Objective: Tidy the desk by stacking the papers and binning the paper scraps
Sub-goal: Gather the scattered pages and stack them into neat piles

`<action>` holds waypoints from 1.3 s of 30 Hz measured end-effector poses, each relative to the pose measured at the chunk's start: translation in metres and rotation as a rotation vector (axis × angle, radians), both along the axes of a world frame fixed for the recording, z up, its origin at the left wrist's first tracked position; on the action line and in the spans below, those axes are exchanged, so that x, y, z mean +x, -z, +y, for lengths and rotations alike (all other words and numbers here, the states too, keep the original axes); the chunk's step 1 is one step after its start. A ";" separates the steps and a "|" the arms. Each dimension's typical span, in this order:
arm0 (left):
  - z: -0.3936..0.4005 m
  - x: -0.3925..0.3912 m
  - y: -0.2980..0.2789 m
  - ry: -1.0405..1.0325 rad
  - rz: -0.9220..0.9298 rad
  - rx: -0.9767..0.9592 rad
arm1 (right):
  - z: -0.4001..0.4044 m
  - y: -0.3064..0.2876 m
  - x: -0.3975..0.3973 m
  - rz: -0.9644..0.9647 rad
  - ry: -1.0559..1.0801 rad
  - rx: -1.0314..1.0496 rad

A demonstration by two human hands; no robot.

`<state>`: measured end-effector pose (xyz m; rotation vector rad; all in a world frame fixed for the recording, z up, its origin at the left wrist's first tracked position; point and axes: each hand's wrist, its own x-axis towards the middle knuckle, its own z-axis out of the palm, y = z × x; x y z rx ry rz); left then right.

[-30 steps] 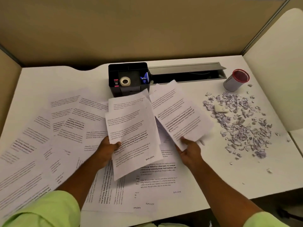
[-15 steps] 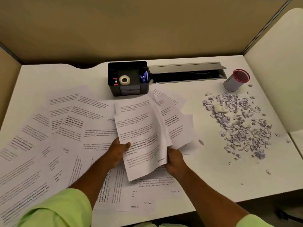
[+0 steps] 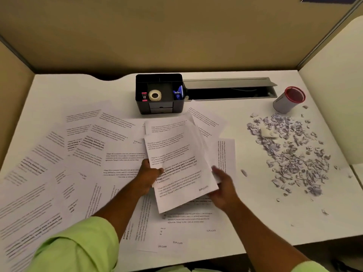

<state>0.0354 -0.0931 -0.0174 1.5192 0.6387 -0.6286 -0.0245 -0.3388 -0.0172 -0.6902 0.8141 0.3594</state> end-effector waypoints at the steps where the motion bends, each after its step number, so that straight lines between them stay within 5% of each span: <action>1: 0.003 0.000 -0.002 0.043 -0.032 0.022 | -0.013 0.000 0.006 0.017 0.095 0.064; 4: 0.012 0.001 -0.007 0.179 -0.092 0.098 | -0.035 -0.008 0.029 0.065 -0.035 -0.026; 7: 0.010 0.003 -0.015 0.215 -0.138 0.128 | -0.028 -0.019 0.050 -0.027 -0.484 -0.396; 9: 0.005 0.003 -0.024 0.182 -0.174 0.114 | -0.018 -0.025 0.061 -0.102 -0.586 -0.596; 16: -0.008 0.010 -0.077 0.066 -0.472 0.119 | -0.003 -0.069 0.072 -0.418 -0.345 -0.831; 22: -0.018 0.000 -0.131 -0.022 -0.730 0.100 | -0.001 -0.123 0.056 -0.634 -0.122 -0.778; 33: -0.034 -0.021 -0.122 0.063 -0.606 0.247 | 0.037 -0.106 0.025 -0.502 -0.120 -0.850; 39: -0.037 -0.030 -0.128 -0.063 -0.732 0.143 | 0.031 -0.115 0.019 -0.565 -0.027 -0.857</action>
